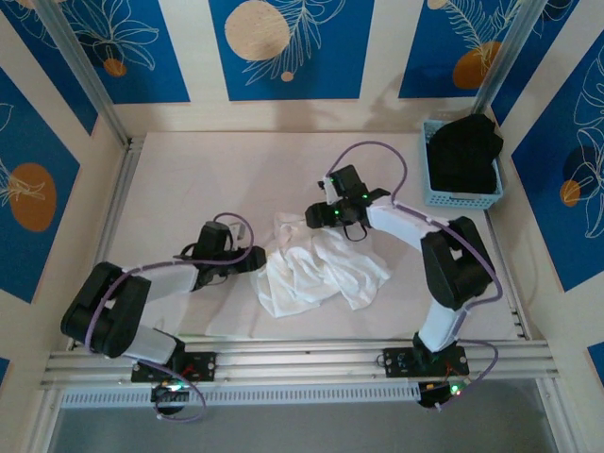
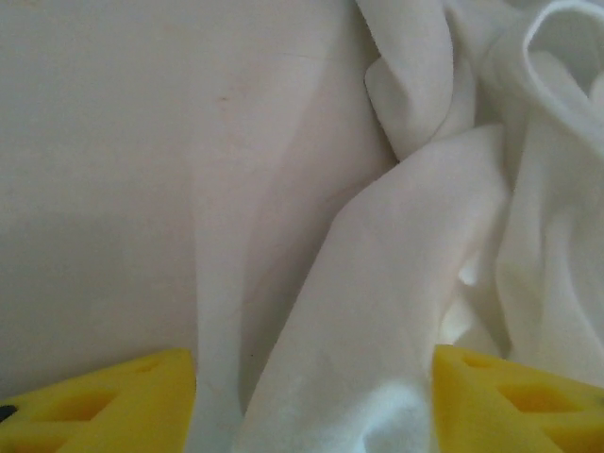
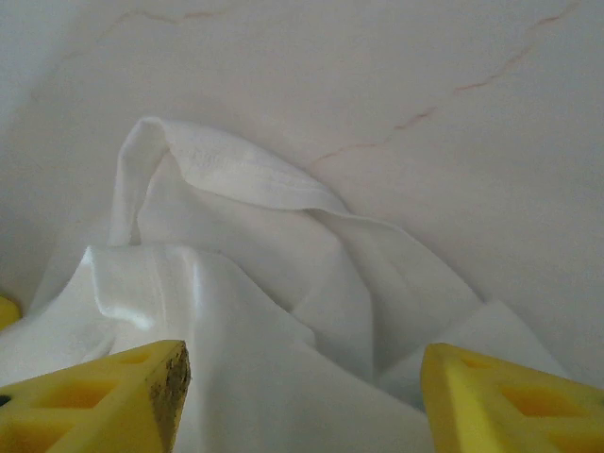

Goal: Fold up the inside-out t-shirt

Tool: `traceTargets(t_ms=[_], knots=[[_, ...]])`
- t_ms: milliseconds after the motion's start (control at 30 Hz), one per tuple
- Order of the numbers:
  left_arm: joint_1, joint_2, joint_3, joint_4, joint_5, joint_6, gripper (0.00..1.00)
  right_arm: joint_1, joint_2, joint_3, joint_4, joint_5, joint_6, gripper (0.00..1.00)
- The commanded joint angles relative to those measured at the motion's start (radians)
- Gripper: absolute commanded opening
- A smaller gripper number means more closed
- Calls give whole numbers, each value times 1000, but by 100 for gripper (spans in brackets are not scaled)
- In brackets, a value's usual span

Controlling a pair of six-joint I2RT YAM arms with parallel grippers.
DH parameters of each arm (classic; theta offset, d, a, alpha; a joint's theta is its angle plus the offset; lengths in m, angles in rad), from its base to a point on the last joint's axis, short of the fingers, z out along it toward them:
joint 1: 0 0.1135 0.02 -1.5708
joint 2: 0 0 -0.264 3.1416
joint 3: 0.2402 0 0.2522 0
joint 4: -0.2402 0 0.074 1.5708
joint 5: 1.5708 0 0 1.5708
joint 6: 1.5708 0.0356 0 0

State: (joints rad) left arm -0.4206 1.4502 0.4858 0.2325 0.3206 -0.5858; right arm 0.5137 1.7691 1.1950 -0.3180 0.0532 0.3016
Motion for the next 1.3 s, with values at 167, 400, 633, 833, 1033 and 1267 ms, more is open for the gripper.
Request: traceTargets(t_ms=[167,400,633,833,1033,1267], knots=[[-20,66,16,208,97,-63,11,22,53,122,-25,-64,-60,10],[-3,-114,55,241,33,-39,0,-54,-166,70,105,-163,-33,0],[14,-347,178,230,-98,78,0,-142,-423,90,194,-235,-30,0],[20,-460,384,179,-126,155,0,-160,-572,160,195,-232,-88,0],[19,-511,354,85,-80,165,0,-158,-759,-78,201,-195,-103,0],[20,-471,297,4,-31,198,0,-54,-888,-449,201,-82,-77,41]])
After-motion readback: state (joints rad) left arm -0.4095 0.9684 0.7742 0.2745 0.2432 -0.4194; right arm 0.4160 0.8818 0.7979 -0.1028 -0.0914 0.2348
